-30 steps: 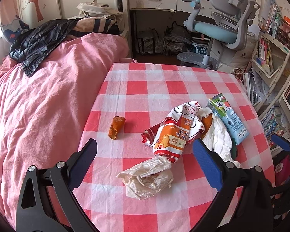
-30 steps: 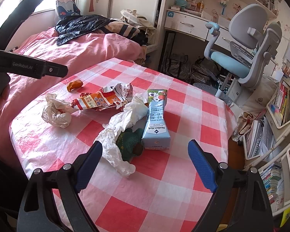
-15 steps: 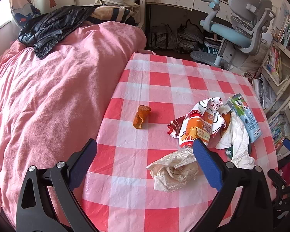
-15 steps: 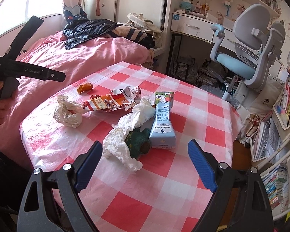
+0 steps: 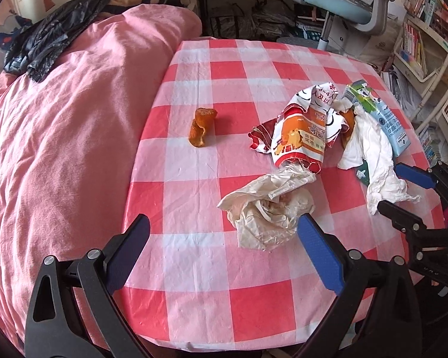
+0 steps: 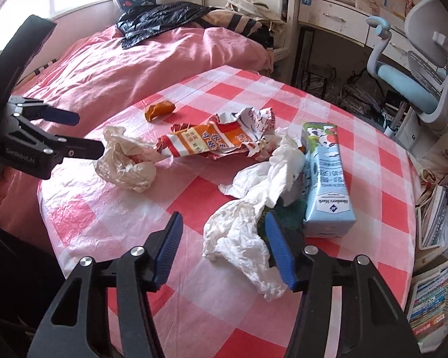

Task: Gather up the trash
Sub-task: 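Grasp a white tissue with the right tool while the left tool grasps crumpled paper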

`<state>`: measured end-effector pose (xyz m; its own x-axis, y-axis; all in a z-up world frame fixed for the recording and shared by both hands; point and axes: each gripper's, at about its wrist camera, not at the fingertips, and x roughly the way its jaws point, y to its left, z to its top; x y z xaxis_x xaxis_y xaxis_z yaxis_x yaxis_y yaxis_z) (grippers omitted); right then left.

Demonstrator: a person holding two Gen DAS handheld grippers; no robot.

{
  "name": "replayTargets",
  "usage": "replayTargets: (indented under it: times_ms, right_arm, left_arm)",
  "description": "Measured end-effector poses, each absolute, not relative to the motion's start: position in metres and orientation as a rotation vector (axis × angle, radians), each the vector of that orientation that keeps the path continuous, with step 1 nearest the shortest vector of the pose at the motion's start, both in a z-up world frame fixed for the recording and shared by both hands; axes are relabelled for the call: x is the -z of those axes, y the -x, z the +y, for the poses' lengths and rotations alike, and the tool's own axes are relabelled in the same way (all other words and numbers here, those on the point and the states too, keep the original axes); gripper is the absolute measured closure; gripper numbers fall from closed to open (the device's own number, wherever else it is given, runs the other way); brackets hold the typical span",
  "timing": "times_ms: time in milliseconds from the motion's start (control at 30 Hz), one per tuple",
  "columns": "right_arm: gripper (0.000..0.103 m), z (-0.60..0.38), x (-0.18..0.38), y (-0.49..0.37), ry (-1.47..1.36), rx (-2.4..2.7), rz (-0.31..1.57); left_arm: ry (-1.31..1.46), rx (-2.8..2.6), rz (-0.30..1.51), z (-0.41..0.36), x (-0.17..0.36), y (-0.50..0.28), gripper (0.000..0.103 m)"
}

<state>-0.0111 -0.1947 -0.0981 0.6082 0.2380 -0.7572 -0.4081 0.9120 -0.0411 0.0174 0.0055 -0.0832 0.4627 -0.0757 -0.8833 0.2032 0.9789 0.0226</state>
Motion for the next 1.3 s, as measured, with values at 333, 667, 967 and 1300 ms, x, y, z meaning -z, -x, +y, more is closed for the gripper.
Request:
replayTargets:
  times_ms: [333,667,967,1300]
  right_arm:
    - [0.093,-0.198,0.088,0.029,0.215,-0.460,0.822]
    - [0.057,-0.198,0.097,0.030,0.236,-0.472,0.862]
    - [0.052,-0.192,0.107,0.025,0.247,-0.485,0.900]
    - [0.092,-0.190,0.116,0.028,0.267,-0.521,0.957]
  left_arm:
    - [-0.144,0.260,1.066,-0.007,0.077,-0.013,0.094]
    - [-0.213,0.253,1.032,-0.005,0.071,-0.001,0.025]
    - [-0.403,0.276,1.047,-0.040,0.098,-0.008,0.015]
    - [-0.376,0.402,1.072,-0.061,0.103,-0.004,0.068]
